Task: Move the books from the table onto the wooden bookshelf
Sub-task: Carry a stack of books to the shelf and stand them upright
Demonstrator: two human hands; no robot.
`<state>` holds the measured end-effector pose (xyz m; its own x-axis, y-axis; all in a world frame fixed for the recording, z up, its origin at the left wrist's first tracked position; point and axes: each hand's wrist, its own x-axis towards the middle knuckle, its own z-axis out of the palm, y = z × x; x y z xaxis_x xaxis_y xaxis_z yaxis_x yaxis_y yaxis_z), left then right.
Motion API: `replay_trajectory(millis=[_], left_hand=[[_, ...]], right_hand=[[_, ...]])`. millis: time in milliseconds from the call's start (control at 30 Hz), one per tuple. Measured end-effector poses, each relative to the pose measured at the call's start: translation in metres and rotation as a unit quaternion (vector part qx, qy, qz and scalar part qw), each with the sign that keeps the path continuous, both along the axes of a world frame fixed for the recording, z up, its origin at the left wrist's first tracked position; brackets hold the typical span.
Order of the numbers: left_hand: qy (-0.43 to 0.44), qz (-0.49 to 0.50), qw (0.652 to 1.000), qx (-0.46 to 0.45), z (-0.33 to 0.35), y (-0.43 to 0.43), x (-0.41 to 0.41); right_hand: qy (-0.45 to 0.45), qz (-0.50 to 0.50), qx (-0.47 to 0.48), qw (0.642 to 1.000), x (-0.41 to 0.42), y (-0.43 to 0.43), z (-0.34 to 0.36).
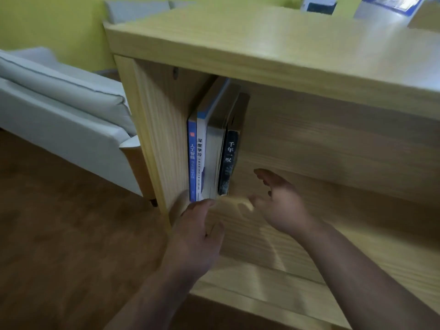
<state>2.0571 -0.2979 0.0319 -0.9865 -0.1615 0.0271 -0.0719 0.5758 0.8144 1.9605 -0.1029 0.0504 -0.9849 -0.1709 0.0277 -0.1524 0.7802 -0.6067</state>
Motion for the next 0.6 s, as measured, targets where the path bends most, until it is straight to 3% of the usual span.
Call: replay_trajectory(millis=[233,500,600], left_hand=[[-0.021,-0.018,0.998,-0.048,0.012,-0.013,0.033],[-0.097,-0.054,0.993,-0.043,0.022,-0.043,0.095],[-0.143,-0.007,0.990,0.002,0.021,-0.051,0.131]], right_hand=[[-0.085,0.030,0.048,0.995,0.047,0.019,0.011],[-0.146,0.050,0.038,0.987,0.121,0.036,0.008],[-0.169,0.050,0.023,0.984,0.153,0.039,0.006]])
